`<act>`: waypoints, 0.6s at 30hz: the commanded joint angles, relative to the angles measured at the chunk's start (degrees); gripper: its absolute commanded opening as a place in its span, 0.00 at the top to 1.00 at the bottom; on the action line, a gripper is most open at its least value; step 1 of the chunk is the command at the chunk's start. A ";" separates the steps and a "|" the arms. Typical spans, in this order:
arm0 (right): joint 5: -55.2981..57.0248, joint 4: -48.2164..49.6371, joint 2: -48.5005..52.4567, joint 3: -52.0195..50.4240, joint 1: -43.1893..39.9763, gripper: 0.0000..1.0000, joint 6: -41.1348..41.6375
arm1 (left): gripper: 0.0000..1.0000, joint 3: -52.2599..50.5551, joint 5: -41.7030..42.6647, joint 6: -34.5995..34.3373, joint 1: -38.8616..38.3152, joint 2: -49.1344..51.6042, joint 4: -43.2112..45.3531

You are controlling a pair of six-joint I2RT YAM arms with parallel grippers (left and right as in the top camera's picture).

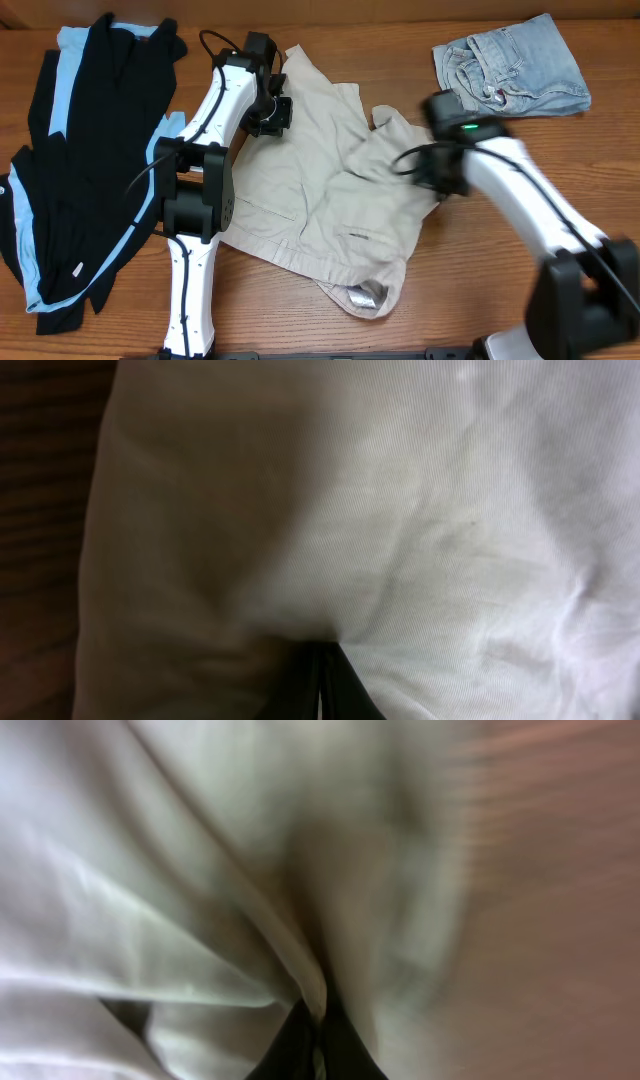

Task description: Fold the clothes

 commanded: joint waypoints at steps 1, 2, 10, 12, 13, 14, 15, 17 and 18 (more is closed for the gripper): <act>0.76 -3.96 -5.53 1.68 -7.82 0.96 -1.29 | 0.96 -0.85 -0.90 -0.59 0.57 4.50 0.39; 0.74 -5.18 -5.79 1.68 -9.77 0.96 -1.81 | 0.96 -0.85 -0.90 -0.50 0.61 4.50 0.44; -0.13 -12.44 -5.68 -3.76 -20.96 0.96 -1.42 | 0.96 -0.85 -0.90 -0.50 0.76 4.50 0.55; -0.20 -12.22 -5.68 -6.71 -21.94 0.95 -0.92 | 0.96 -0.85 -0.87 -0.50 0.76 4.50 0.55; -0.48 -11.85 -5.68 -8.28 -22.34 0.94 -0.37 | 0.96 -0.85 -0.87 -0.50 0.76 4.50 0.55; -1.22 -11.37 -5.68 -9.81 -22.73 0.92 -0.35 | 0.96 -0.85 -0.87 -0.50 0.76 4.50 0.50; -2.16 -10.80 -5.68 -11.34 -23.06 0.90 -0.37 | 0.96 -0.83 -0.85 -0.48 0.76 4.50 0.35; -2.99 -9.40 -5.68 -13.73 -23.71 0.83 -0.37 | 0.96 -0.48 -0.26 0.37 0.76 4.48 -0.28; -2.75 -8.39 -5.68 -14.16 -24.00 0.60 -0.63 | 0.96 0.31 0.85 2.10 0.79 4.48 -1.09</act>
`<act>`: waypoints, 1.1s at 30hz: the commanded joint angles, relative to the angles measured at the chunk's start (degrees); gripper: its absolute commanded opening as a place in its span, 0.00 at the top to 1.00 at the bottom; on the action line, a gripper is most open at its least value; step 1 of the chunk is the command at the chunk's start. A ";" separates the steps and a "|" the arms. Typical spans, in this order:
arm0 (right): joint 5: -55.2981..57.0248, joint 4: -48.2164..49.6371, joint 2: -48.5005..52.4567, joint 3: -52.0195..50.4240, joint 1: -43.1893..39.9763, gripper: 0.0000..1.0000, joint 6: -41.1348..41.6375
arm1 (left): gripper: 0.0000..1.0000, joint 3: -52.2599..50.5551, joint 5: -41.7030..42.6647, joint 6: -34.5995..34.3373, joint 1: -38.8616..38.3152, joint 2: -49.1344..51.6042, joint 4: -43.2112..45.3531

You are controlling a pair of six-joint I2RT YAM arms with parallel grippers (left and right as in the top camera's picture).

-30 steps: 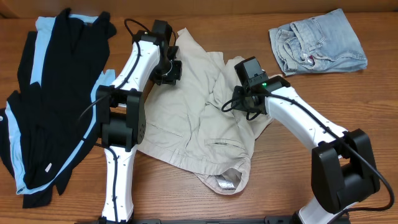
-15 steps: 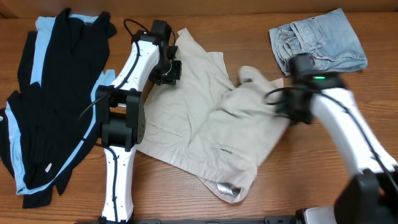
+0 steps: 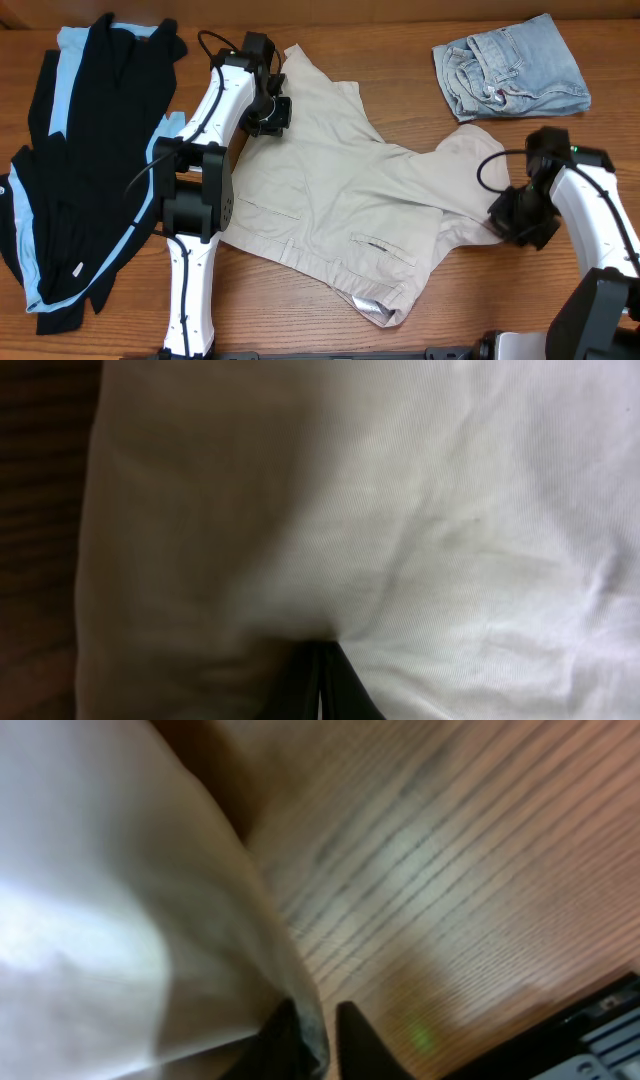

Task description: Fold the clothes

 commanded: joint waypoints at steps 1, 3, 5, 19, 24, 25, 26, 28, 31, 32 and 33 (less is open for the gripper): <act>-0.68 2.25 -0.35 -1.42 -1.36 0.31 -1.44 | 0.96 1.44 0.68 3.21 0.61 4.37 -2.23; -1.38 3.26 -0.42 0.83 -2.08 0.07 -3.65 | 0.92 5.90 0.66 4.70 0.61 4.35 -7.04; -3.43 2.99 -0.44 4.68 -2.10 0.00 -6.82 | 0.83 11.43 0.63 6.54 0.61 4.35 -13.14; -15.69 4.35 -0.44 23.37 1.88 0.00 -16.31 | 0.28 28.72 13.57 7.72 -0.83 -3.19 -33.07; -15.96 2.08 -0.44 23.37 2.27 0.00 -16.26 | 0.26 16.48 6.03 7.41 -4.22 -15.65 -33.07; -15.91 1.90 -0.44 23.37 2.27 0.00 -16.28 | 0.26 10.75 3.69 6.27 -5.20 -19.23 -33.05; -15.93 1.92 -0.44 23.37 2.27 0.00 -16.28 | 0.27 6.56 2.03 5.27 -5.81 -21.42 -32.85; -15.93 2.43 -0.44 23.37 2.27 0.00 -16.28 | 0.31 -3.74 -0.26 2.19 -6.80 -25.99 -31.21; -15.93 3.74 -0.44 23.37 2.60 0.00 -16.28 | 0.34 -18.69 1.05 -1.81 -7.04 -32.06 -23.21; -15.93 4.22 -0.44 23.37 2.60 0.00 -16.31 | 0.35 -23.10 1.66 -3.04 -7.04 -33.90 -19.87; -15.93 4.48 -0.44 23.37 2.62 0.00 -16.28 | 0.36 -27.61 1.64 -4.63 -7.04 -35.76 -16.50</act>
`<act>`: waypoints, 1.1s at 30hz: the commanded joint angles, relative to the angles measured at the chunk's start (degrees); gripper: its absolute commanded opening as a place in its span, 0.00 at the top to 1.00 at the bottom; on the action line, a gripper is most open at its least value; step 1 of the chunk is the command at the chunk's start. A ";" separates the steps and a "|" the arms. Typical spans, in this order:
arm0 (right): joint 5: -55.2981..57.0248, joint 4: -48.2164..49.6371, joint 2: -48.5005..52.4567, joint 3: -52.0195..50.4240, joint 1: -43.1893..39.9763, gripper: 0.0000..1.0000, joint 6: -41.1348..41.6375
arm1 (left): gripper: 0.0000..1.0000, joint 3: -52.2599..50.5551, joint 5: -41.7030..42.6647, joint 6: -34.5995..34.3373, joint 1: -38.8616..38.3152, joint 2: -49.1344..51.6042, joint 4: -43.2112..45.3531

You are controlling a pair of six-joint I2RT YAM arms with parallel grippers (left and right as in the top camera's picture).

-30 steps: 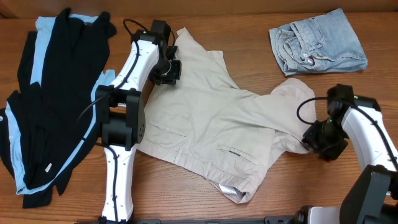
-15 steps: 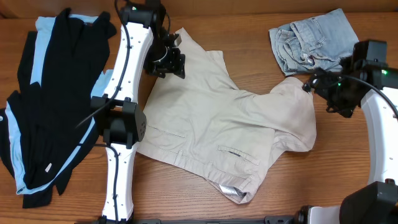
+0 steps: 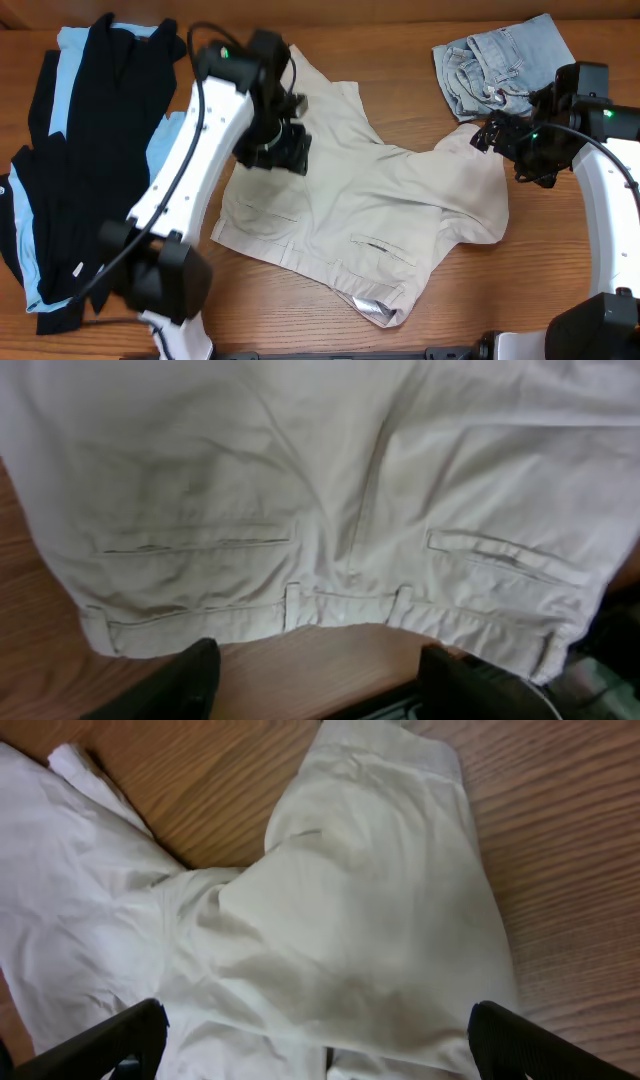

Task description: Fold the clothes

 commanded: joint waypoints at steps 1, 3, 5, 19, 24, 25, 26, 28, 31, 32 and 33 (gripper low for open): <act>-0.46 0.74 -0.59 0.94 0.48 0.00 -0.39 | 0.36 -13.46 -1.81 -6.80 0.87 -3.45 6.49; -0.46 0.72 -0.59 0.94 0.57 0.00 -0.42 | 0.37 -20.31 -2.05 -8.98 1.09 -5.51 11.23; -0.44 0.79 -0.59 0.83 0.63 0.00 -0.66 | 0.37 -25.64 -2.03 -10.14 1.46 -6.23 15.26; -0.44 1.44 -0.59 0.70 0.70 0.00 -1.68 | 0.09 -38.53 -9.81 -8.44 5.86 -5.27 32.87; -0.44 3.13 -0.57 0.68 1.11 0.00 -1.70 | 0.03 -38.71 -8.00 -3.04 10.21 0.55 34.71; -0.44 3.56 -0.57 0.68 1.20 0.00 -1.68 | 0.03 -38.71 -7.85 -2.62 11.08 2.16 35.32; -0.44 3.80 -0.57 0.68 1.27 0.00 -1.68 | 0.03 -38.64 -7.87 -2.62 11.67 3.32 35.78; -0.46 4.26 -0.57 0.68 1.44 0.00 -1.68 | 0.03 -38.27 -7.85 -2.60 13.05 5.88 37.22; -0.44 5.09 -0.57 0.68 1.95 0.00 -1.68 | 0.03 -36.96 -7.89 -1.38 14.73 9.25 40.26; -0.42 5.53 -0.57 0.68 2.25 0.00 -1.68 | 0.05 -36.11 -7.91 -0.35 15.15 10.25 41.27; -0.42 6.01 -0.57 0.68 2.62 0.00 -1.68 | 0.06 -35.10 -8.26 0.59 15.43 11.21 42.36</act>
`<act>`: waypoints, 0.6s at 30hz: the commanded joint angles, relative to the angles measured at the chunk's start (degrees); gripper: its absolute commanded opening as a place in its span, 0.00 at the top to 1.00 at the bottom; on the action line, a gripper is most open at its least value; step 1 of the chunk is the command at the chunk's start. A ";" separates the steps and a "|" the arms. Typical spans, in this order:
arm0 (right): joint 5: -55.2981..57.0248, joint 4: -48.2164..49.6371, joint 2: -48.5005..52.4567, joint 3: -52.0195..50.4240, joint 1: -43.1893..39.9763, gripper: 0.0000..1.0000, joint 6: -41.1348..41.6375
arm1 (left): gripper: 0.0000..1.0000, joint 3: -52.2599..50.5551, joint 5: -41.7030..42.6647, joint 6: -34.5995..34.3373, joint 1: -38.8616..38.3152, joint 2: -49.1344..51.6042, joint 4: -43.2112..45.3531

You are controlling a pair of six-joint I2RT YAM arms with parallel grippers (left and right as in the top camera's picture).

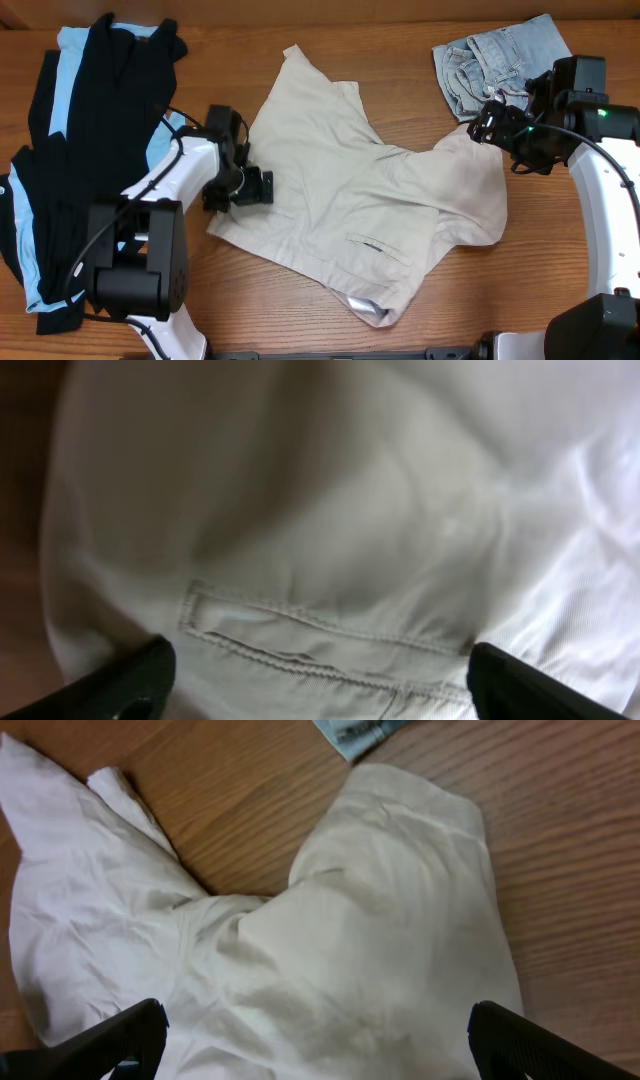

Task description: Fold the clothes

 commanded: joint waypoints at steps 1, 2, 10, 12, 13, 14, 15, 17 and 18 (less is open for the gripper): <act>-0.31 1.49 -0.57 0.66 1.44 0.00 -0.35 | 0.05 0.90 -4.33 6.84 2.89 10.19 7.61; -0.31 2.01 -0.57 0.66 1.84 0.00 -0.35 | 0.04 2.43 -6.29 7.37 2.91 11.17 8.46; -0.31 5.99 -0.20 -0.37 5.99 0.00 -0.11 | 0.00 19.58 -22.88 15.41 2.99 19.63 12.85; -0.28 6.62 -0.04 -0.85 7.34 0.00 -0.11 | 0.00 25.11 -27.26 18.29 3.32 22.10 13.33; -0.24 6.67 0.17 -0.87 7.93 0.00 -0.13 | 0.00 28.33 -28.26 20.31 3.50 23.04 12.70; -0.22 6.78 0.42 -0.87 8.57 0.00 -0.13 | 0.00 32.09 -28.94 21.57 3.54 23.61 11.26; 0.35 6.84 0.66 -0.90 9.18 0.00 -0.11 | 0.00 34.80 -29.22 21.53 3.58 23.69 10.03; 2.36 7.06 1.31 -0.90 10.43 0.00 -0.11 | 0.00 42.82 -28.04 19.41 3.52 23.63 4.96; 2.82 7.08 1.55 -0.90 10.75 0.00 -0.07 | 0.00 47.25 -25.70 18.56 3.30 23.63 1.33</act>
